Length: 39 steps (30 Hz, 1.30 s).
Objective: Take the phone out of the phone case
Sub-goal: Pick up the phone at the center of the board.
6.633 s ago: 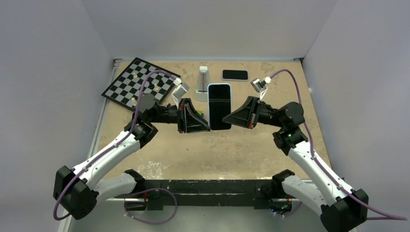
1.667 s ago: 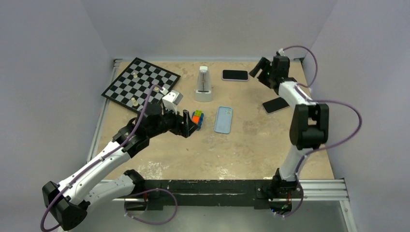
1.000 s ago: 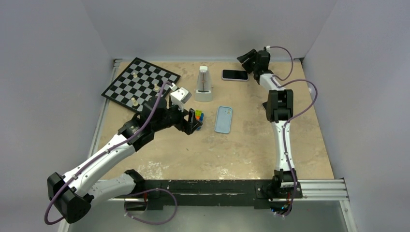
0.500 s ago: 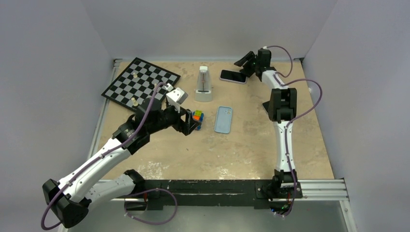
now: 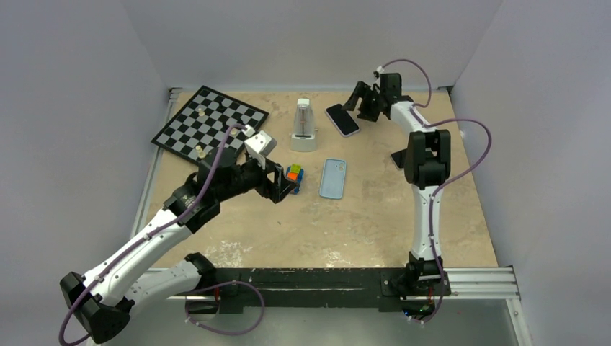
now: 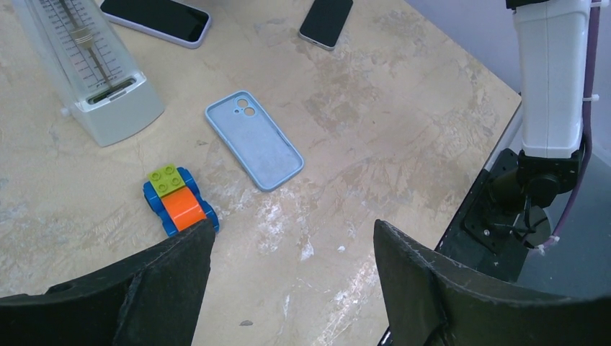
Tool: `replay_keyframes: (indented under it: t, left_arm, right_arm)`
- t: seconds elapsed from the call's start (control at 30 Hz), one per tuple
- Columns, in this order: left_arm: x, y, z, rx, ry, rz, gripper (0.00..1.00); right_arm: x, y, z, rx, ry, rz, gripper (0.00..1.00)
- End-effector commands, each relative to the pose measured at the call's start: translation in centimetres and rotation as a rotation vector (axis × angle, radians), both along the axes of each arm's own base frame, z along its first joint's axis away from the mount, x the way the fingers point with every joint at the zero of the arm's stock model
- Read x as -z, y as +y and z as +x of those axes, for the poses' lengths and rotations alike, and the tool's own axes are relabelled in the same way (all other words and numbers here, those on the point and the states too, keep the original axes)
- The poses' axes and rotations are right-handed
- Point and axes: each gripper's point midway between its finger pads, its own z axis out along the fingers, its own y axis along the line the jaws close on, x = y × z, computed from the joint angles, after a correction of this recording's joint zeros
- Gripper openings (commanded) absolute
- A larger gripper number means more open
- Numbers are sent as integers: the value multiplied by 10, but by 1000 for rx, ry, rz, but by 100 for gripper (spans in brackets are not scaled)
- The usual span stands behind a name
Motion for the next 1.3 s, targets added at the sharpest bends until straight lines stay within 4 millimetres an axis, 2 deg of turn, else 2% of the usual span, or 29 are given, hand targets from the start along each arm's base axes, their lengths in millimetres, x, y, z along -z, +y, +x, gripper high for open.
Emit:
replay_keyframes:
  t: [0.0, 0.13, 0.2, 0.3, 0.6, 0.77, 0.97, 1.03, 1.1, 1.2, 1.27]
  left_arm:
    - [-7, -4, 2, 8, -13, -29, 84]
    - [-7, -7, 3, 14, -8, -32, 84]
    - [-5, -8, 4, 15, -3, -29, 84]
    - [-3, -11, 4, 24, 5, -25, 84]
    - [-1, -13, 5, 32, 10, -25, 84]
    - [1, -15, 5, 39, 16, -26, 84]
    - [1, -17, 5, 45, 20, -32, 84]
    - [2, -16, 5, 43, 22, -30, 84]
    - [2, -17, 5, 43, 24, -31, 84]
    - [3, -18, 6, 42, 29, -35, 84]
    - [2, -19, 6, 46, 31, -41, 84]
  right_arm:
    - [-54, -21, 11, -121, -222, -266, 84]
    - [-40, -13, 10, -214, -212, -364, 88]
    - [-34, -8, 8, -229, -212, -436, 94]
    - [-31, 0, 6, -253, -222, -497, 95]
    - [4, 22, 1, -285, -143, -527, 98]
    - [20, 25, -6, -248, -95, -597, 98]
    - [39, 20, -18, -201, -17, -712, 97]
    - [45, 19, -25, -198, 17, -716, 93]
    - [48, 17, -33, -194, 43, -720, 84]
    - [49, 21, -48, -219, 82, -675, 55]
    - [41, 23, -59, -221, 92, -642, 43]
